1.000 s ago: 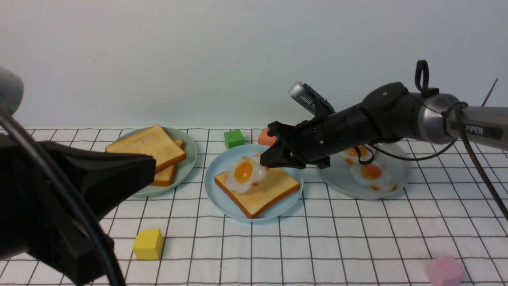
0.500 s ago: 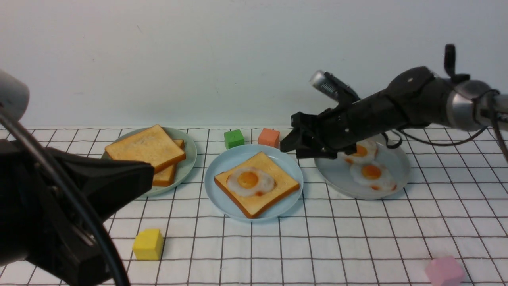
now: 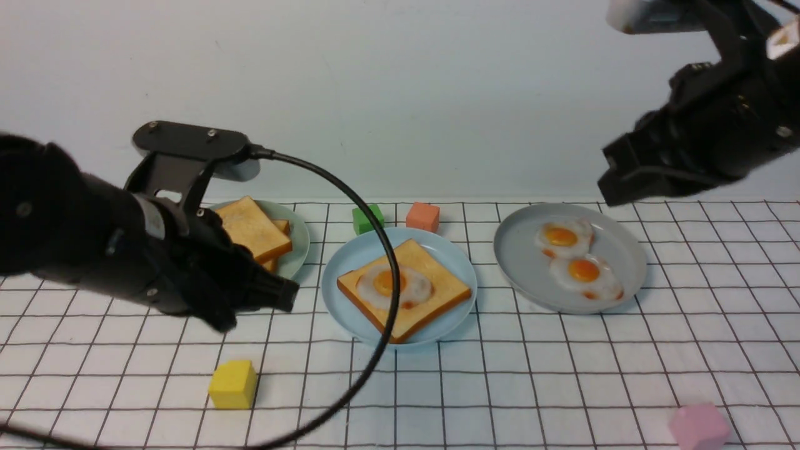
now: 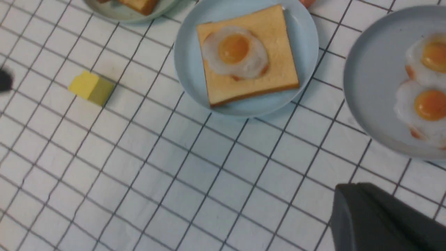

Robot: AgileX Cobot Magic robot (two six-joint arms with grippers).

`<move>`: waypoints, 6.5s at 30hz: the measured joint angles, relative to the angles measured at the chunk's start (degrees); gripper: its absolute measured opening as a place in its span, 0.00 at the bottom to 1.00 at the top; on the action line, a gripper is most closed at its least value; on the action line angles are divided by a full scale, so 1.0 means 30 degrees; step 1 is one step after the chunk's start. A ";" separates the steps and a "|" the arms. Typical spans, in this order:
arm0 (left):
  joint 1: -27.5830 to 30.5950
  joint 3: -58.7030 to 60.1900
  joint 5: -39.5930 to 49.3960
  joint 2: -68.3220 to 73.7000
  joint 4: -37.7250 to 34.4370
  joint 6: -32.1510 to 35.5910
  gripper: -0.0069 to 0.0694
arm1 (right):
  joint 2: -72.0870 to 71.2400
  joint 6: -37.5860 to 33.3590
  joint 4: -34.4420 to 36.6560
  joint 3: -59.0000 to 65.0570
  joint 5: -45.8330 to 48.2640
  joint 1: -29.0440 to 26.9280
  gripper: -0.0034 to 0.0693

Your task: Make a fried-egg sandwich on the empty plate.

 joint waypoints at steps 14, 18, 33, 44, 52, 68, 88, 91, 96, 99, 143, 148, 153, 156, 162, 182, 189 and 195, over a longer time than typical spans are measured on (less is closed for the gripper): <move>0.2985 -0.5905 0.0016 0.8623 0.1796 0.2153 0.12 | -1.0889 -0.1605 -0.1127 0.8316 -0.2898 0.4992 0.05; 0.2985 -0.7607 0.0039 1.0327 0.3549 0.2153 0.30 | -1.1730 -0.1469 -0.1127 0.9044 -0.2892 0.4992 0.06; 0.2985 -0.8716 -0.1607 1.3732 0.6770 0.2077 0.56 | -1.1745 -0.1081 -0.0137 0.9110 -0.2913 0.4992 0.06; 0.2985 -0.8888 -0.1555 1.4004 0.7572 0.1788 0.16 | -1.1745 -0.1049 0.0314 0.9110 -0.3034 0.4992 0.07; 0.2717 -0.8723 -0.0420 1.2651 0.7249 0.1724 0.13 | -1.1820 -0.1067 0.0332 0.9110 -0.3034 0.4992 0.07; -0.4133 -0.8701 0.0683 1.0293 0.4528 0.0339 0.13 | -1.3859 -0.1106 -0.0467 0.9110 -0.2267 0.4992 0.07; -0.4943 -1.2190 0.1544 1.4564 0.6484 -0.0238 0.13 | -1.3882 -0.1106 -0.0557 0.9110 -0.2084 0.4992 0.09; -0.4943 -1.2229 0.1434 1.4757 0.6487 -0.0238 0.13 | -1.3882 -0.1106 -0.0557 0.9110 -0.2070 0.4992 0.09; -0.4943 -1.2288 0.1199 1.4780 0.6425 -0.0302 0.13 | -1.3882 -0.1106 -0.0557 0.9110 -0.2070 0.4992 0.09; -0.4943 -1.2288 0.1177 1.4785 0.6384 -0.0302 0.17 | -1.3882 -0.1106 -0.0557 0.9110 -0.2070 0.4992 0.09; -0.5836 1.4832 -1.2367 -2.1191 -0.0764 -0.0314 0.07 | -1.3882 0.0961 -0.0638 0.9110 -0.2176 0.4992 0.05; -0.5836 1.7065 -1.2781 -2.4988 -0.0780 -0.0314 0.07 | -1.3882 0.1260 -0.0617 0.9110 -0.1781 0.4992 0.05; -0.5836 1.8283 -1.2491 -2.6028 -0.0780 -0.0314 0.07 | -1.3882 0.1287 -0.0617 0.9110 -0.1693 0.4992 0.06; -0.5836 1.8952 -1.1839 -2.6053 -0.0780 -0.0314 0.07 | -1.3882 0.1303 -0.0617 0.9110 -0.1672 0.4992 0.06; -0.5836 1.9557 -1.0469 -2.6053 -0.0780 -0.0314 0.07 | -1.3988 0.1324 -0.0538 0.9110 -0.1615 0.4170 0.07; -0.5836 1.9576 -0.8409 -2.6053 -0.0780 -0.0314 0.07 | -2.4912 0.2337 -0.1049 2.6252 -1.4285 -0.7106 0.03; -0.5836 1.9576 -0.8386 -2.6053 -0.0780 -0.0314 0.07 | -2.5249 0.3277 -0.2092 2.6651 -1.2617 -0.7211 0.03; -0.5836 1.9576 -0.8348 -2.6053 -0.0780 -0.0314 0.08 | -2.5249 0.4228 -0.2008 2.6592 -1.2300 -0.7211 0.04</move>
